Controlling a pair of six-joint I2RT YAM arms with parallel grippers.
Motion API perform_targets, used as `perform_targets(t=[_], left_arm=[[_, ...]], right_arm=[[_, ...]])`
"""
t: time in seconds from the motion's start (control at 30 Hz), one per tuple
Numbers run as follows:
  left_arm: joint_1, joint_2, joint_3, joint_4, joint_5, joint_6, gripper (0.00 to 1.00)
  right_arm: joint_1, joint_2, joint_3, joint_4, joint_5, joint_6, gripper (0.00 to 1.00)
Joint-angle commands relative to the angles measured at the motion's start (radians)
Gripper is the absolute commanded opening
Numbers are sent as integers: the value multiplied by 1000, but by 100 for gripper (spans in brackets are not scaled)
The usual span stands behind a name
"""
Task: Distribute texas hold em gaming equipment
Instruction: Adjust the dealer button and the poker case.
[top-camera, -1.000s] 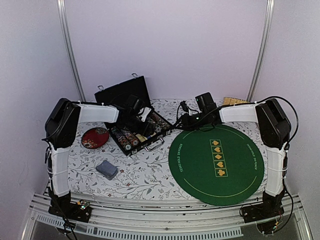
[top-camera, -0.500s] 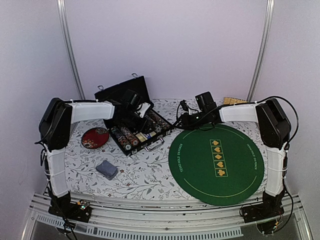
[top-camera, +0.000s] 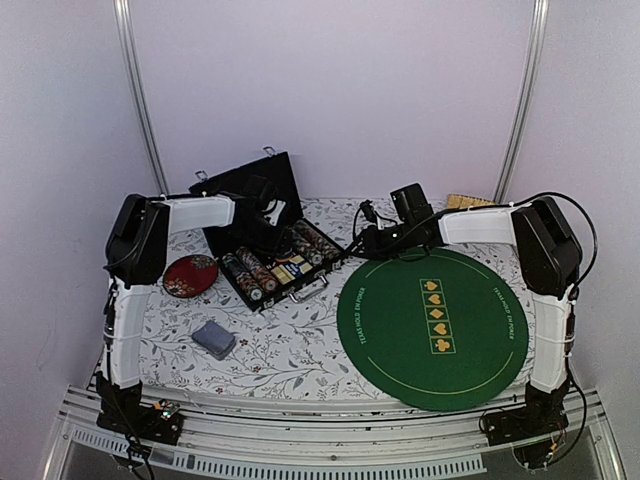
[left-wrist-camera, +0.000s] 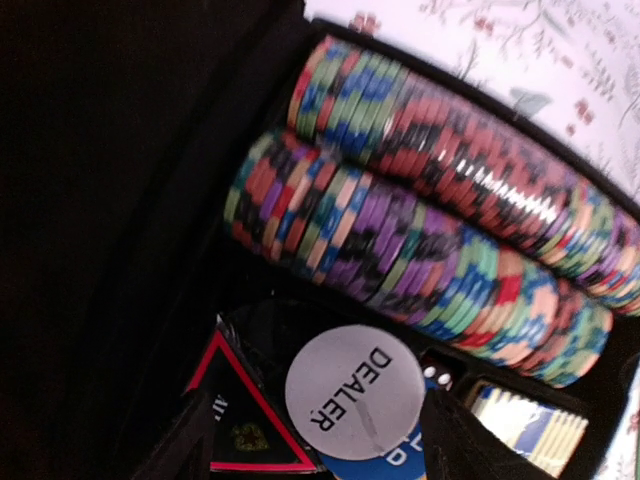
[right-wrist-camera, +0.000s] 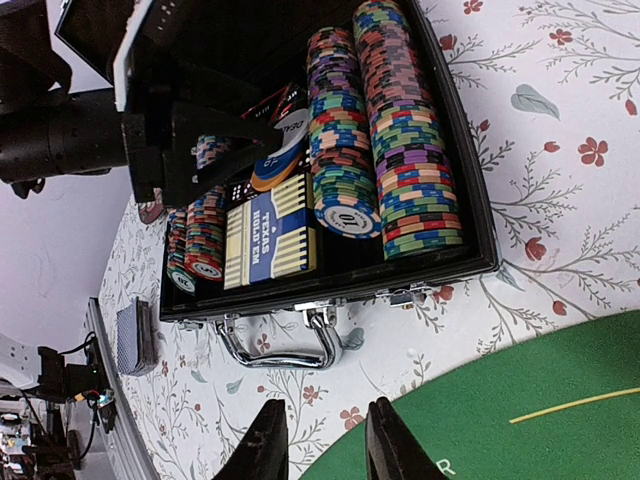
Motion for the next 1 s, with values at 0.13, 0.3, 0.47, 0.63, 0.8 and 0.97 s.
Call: perform_targets(t=[0.13, 0.3, 0.47, 0.63, 0.8, 0.97], left_arm=[[6, 33, 30, -15, 150, 33, 77], [6, 61, 48, -5, 170, 30, 74], [6, 90, 63, -22, 167, 32, 72], [4, 97, 53, -28, 208, 38, 72], [-10, 57, -9, -17, 226, 44, 63], [-28, 9, -73, -5, 246, 56, 61]], right_arm=[[0, -25, 16, -23, 8, -18, 29], [0, -27, 16, -31, 12, -22, 29], [0, -28, 14, -35, 16, -26, 29], [1, -22, 13, -35, 15, -23, 29], [0, -21, 13, -33, 13, -20, 29], [0, -20, 16, -32, 13, -21, 29]])
